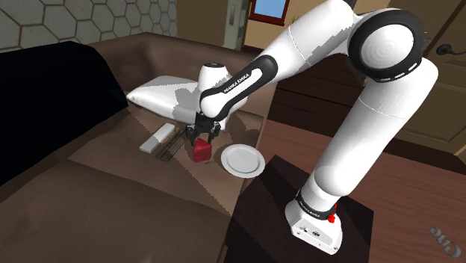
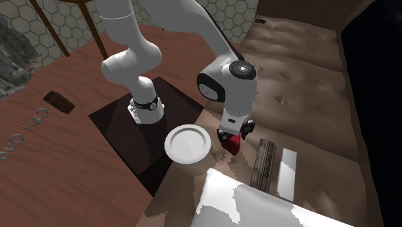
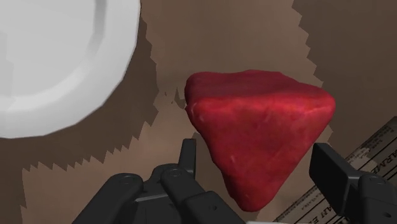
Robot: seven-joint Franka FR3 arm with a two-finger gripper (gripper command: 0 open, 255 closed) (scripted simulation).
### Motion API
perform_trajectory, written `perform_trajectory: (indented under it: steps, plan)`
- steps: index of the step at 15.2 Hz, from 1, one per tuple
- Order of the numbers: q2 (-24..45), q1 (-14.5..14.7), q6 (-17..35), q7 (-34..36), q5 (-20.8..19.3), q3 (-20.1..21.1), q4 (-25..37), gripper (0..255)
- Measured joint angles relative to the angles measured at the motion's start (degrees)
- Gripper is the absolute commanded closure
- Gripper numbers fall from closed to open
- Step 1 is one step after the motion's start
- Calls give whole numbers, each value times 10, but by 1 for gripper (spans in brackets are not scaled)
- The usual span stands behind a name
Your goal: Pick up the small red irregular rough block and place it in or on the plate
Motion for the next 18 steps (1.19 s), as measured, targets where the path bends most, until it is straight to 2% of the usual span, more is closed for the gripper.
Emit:
perform_trajectory:
  steps: [15,18]
  plan:
    - [-79,-1,-120,-5,12,-5,42,255]
    - [-126,-6,-131,-31,23,-19,3,255]
